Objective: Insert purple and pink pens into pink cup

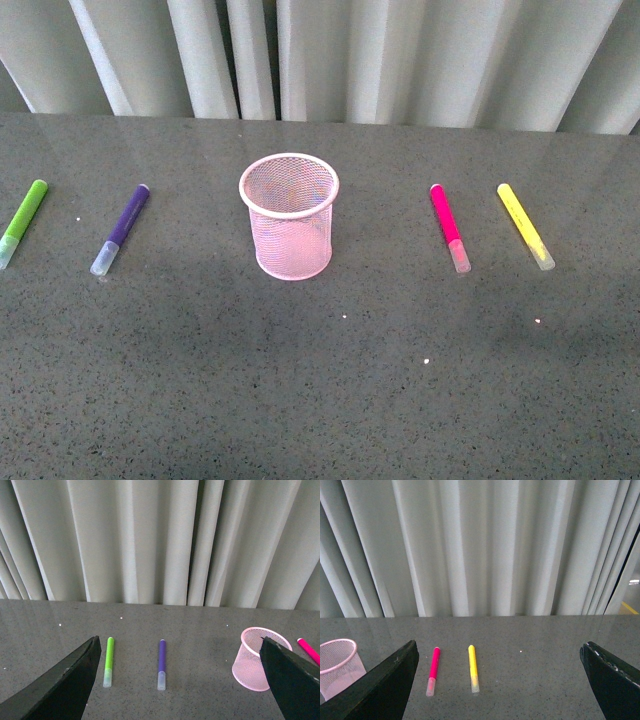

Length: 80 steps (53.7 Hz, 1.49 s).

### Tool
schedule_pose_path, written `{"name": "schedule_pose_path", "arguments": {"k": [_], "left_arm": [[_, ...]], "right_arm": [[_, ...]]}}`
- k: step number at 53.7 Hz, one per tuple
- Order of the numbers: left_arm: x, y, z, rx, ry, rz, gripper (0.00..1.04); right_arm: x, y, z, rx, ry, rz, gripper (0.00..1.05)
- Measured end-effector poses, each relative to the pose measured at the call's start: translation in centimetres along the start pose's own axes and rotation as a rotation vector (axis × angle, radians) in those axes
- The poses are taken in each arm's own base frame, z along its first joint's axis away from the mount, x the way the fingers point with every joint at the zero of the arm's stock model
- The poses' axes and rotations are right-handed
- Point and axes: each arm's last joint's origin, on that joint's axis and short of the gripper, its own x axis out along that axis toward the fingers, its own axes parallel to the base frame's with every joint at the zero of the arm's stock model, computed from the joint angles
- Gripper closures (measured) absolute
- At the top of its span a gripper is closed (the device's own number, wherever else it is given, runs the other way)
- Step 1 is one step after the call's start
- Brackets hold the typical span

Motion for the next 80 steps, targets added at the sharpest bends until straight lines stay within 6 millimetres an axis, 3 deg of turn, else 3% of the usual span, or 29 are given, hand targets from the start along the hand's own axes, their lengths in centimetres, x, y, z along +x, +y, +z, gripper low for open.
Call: {"name": "schedule_pose_path", "arguments": {"k": [44, 49, 56, 64, 71, 80], "left_arm": [[0.0, 0.0, 0.0, 0.000, 0.000, 0.001, 0.07], [0.3, 0.2, -0.1, -0.170, 0.317, 0.180, 0.07], [1.1, 0.5, -0.7, -0.316, 0.393, 0.217, 0.07], [3.1, 0.7, 0.5, -0.390, 0.374, 0.165, 0.07], [6.7, 0.4, 2.5, -0.378, 0.363, 0.069, 0.07], [11.5, 0.2, 3.4, -0.336, 0.405, 0.009, 0.07]], "right_arm": [[0.0, 0.0, 0.0, 0.000, 0.000, 0.000, 0.07], [0.0, 0.0, 0.0, 0.000, 0.000, 0.000, 0.07], [0.0, 0.0, 0.0, 0.000, 0.000, 0.000, 0.07], [0.0, 0.0, 0.0, 0.000, 0.000, 0.000, 0.07], [0.0, 0.0, 0.0, 0.000, 0.000, 0.000, 0.07], [0.0, 0.0, 0.0, 0.000, 0.000, 0.000, 0.07]]}}
